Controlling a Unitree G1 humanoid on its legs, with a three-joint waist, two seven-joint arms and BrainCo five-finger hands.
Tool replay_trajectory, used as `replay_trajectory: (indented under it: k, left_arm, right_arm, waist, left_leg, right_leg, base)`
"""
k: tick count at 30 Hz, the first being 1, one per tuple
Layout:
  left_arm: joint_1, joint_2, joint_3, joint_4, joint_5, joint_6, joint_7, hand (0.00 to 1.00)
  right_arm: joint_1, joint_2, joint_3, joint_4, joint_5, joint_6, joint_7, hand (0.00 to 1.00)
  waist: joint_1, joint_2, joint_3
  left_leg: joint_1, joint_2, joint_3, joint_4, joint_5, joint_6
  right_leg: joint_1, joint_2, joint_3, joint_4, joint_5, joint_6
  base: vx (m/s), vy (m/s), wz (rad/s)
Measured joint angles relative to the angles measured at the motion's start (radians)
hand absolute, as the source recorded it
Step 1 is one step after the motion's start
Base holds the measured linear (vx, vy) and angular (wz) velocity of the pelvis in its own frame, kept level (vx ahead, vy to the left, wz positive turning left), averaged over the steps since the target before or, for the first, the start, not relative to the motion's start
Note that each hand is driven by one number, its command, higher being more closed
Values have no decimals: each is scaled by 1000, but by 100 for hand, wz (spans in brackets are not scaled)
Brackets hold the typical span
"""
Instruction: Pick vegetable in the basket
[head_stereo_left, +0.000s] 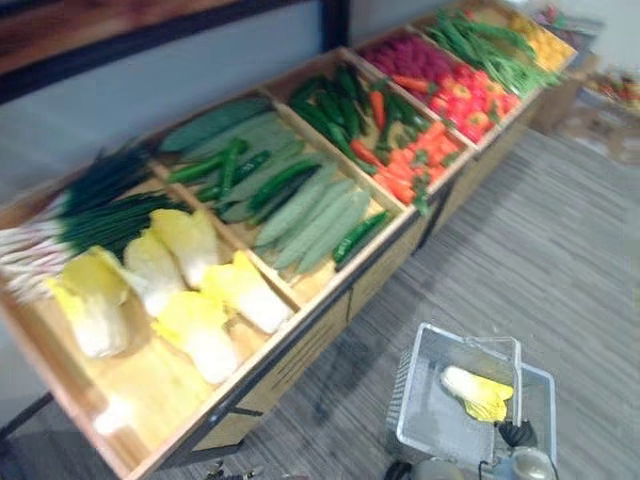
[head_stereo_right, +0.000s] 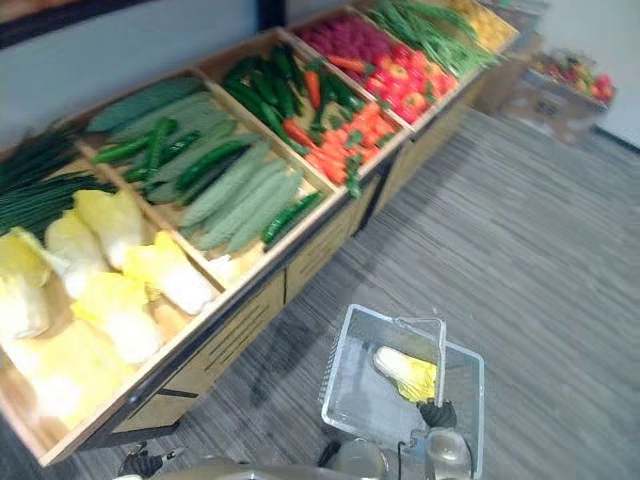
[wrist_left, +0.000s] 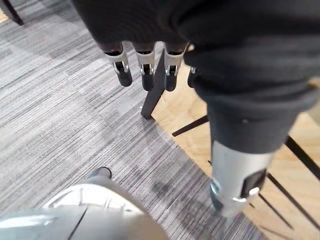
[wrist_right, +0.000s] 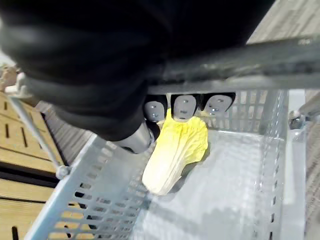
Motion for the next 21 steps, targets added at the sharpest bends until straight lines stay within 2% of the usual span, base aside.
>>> replay_trajectory:
  k: [1, 2, 4, 5, 7, 9, 11, 12, 13, 14, 15, 17, 18, 19, 20, 21]
  left_arm:
    - [-1, -9, -1, 6, 0, 0, -1, 0]
    - [-1, -20, -5, 13, 0, 1, -4, 0]
    - [-2, -20, -15, 13, 1, 4, -9, 0]
    - [-14, -14, -34, 11, 1, 8, -13, 0]
    - [-51, -8, -58, 10, 2, 22, -24, 0]
    - [-61, -9, -76, 9, 4, 26, -34, 0]
    - [-60, -18, -89, 9, 7, 33, -38, 0]
    - [-53, -18, -79, 3, 10, 30, -42, 0]
    - [-29, -26, -82, -4, 10, 23, -37, 0]
    - [-14, -31, -83, -8, 9, 23, -35, 0]
    - [19, -47, -82, -11, 2, 17, -30, 0]
    - [40, -46, -90, -11, 1, 16, -22, 0]
    - [44, -49, -99, -10, 0, 16, -13, 0]
    - [43, -54, -110, -10, 0, 16, -4, 0]
    - [43, -59, -113, -8, 1, 15, -1, 0]
    - [43, -59, -114, -3, 2, 13, 7, 0]
  right_arm:
    - [0, -1, 0, -2, 0, -2, 0, 100]
    - [14, 0, 1, -11, 2, -4, -1, 100]
    - [27, -3, -3, -18, 2, -1, -7, 100]
    - [50, -3, -3, -49, 1, 1, -9, 100]
    - [75, -1, 0, -78, 2, 3, -10, 100]
    - [83, 1, 13, -79, 2, 16, -10, 100]
    - [85, 3, 19, -79, 5, 32, -10, 100]
    - [88, 3, 19, -81, 10, 37, -12, 100]
    - [74, -2, 19, -76, 10, 42, -11, 100]
    - [66, -5, 24, -76, 10, 41, -8, 100]
    - [57, -3, 39, -76, 8, 37, -6, 100]
    - [56, -1, 59, -72, 5, 35, -4, 100]
    - [57, -6, 59, -68, 4, 32, -4, 100]
    - [67, -22, 59, -68, 4, 31, -3, 100]
    - [74, -33, 60, -68, 4, 31, -3, 100]
    - [83, -36, 59, -51, 6, 32, -4, 100]
  waist:
    - [-3, 14, 4]
    - [-22, 32, -7]
    - [-30, 36, -15]
    - [-38, 49, -24]
    - [-48, 48, -26]
    - [-58, 31, -31]
    - [-60, 19, -29]
    - [-47, 16, -29]
    - [-21, 10, -20]
    - [-19, 13, -22]
    - [-20, 18, -24]
    - [-13, 22, -27]
    - [-8, 34, -34]
    - [-13, 56, -47]
    - [-17, 73, -55]
    - [-26, 81, -70]
  left_leg:
    - [10, 11, 3, 10, 0, 0]
    - [14, 41, 1, 65, 1, 1]
    - [12, 49, -3, 74, 8, -3]
    - [11, 49, -2, 71, 19, -17]
    - [14, 42, -3, 61, 46, -28]
    - [11, 37, -3, 71, 80, -36]
    - [3, 63, -38, 164, 107, -32]
    - [-62, 83, -156, 277, 104, 2]
    - [-103, 0, -405, 217, 35, -8]
    - [-110, -30, -486, 182, 25, -12]
    - [-113, -73, -616, 110, 15, -23]
    - [-115, -91, -728, 19, 22, -32]
    - [-132, -93, -810, -43, 40, -37]
    - [-145, -79, -867, -102, 106, -41]
    - [-154, -69, -885, -117, 131, -53]
    - [-137, -73, -880, -129, 110, -74]
  right_leg:
    - [12, 20, 18, -28, 22, -10]
    - [37, 49, 55, -84, 46, -19]
    - [36, 58, 72, -101, 53, -21]
    - [34, 63, 81, -112, 59, -21]
    - [33, 65, 90, -130, 68, -27]
    - [35, 61, 99, -147, 77, -36]
    - [50, 62, 130, -167, 82, -40]
    - [55, 55, 171, -167, 82, -41]
    - [43, 36, 261, -152, 83, -40]
    - [35, 33, 300, -146, 84, -38]
    - [25, 32, 373, -138, 89, -32]
    - [-9, 40, 456, -130, 91, -27]
    - [-34, 59, 523, -135, 95, -21]
    - [-55, 85, 573, -140, 108, -1]
    - [-62, 100, 591, -147, 116, 11]
    - [-60, 100, 619, -171, 133, 37]
  base:
    - [15, -132, -111]
    - [1, -72, -64]
    - [-60, -56, -44]
    - [-85, -41, -29]
    - [-99, -42, -16]
    - [-93, -47, -15]
    - [-67, -54, -41]
    - [-50, -19, -116]
    - [-36, 12, -145]
    - [-5, 91, -190]
    - [-16, 114, -168]
    - [-44, 130, -160]
    - [-25, 156, -160]
    - [3, 177, -147]
    - [42, 207, -112]
    - [59, 220, -72]
